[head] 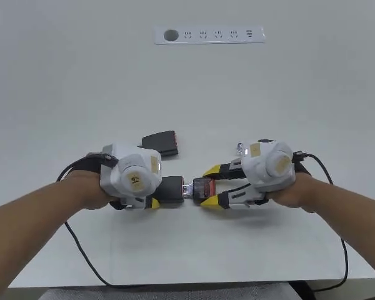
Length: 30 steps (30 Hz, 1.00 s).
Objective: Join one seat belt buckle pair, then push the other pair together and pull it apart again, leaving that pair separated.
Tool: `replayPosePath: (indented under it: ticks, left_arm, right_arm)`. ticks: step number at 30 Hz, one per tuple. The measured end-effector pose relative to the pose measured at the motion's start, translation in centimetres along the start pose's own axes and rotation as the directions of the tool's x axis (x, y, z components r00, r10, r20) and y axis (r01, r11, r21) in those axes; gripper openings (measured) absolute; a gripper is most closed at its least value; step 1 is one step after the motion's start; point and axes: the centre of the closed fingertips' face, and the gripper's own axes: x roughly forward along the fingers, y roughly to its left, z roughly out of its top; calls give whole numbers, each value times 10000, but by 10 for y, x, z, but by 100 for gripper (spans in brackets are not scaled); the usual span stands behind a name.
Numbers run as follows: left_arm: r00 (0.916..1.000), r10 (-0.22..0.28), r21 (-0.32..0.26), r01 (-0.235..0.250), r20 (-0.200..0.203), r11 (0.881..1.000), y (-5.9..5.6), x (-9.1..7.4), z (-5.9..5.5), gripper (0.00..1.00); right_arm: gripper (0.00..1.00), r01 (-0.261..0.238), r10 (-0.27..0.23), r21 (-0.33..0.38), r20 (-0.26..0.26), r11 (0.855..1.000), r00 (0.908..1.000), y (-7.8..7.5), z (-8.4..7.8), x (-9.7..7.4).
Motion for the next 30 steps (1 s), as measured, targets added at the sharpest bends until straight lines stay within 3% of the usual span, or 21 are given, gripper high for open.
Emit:
replayPosePath:
  ticks: [7, 25, 30]
  left_arm:
    - [9999, -49, 189, 47, 117, 9998, 0, 2, 1, 33]
    - [9996, -62, 242, 56, 268, 9997, -1, 1, 1, 33]
    - [9967, -53, 238, 34, 807, 9997, -1, -1, -1, 33]
  right_arm:
    - [34, -82, 80, -82, -301, 9999, 9995, 1, 0, 8]
    - [34, -38, 34, -125, -287, 9999, 9996, 1, 0, 7]
    - [33, -41, 38, -198, -150, 9998, 9999, 1, 0, 5]
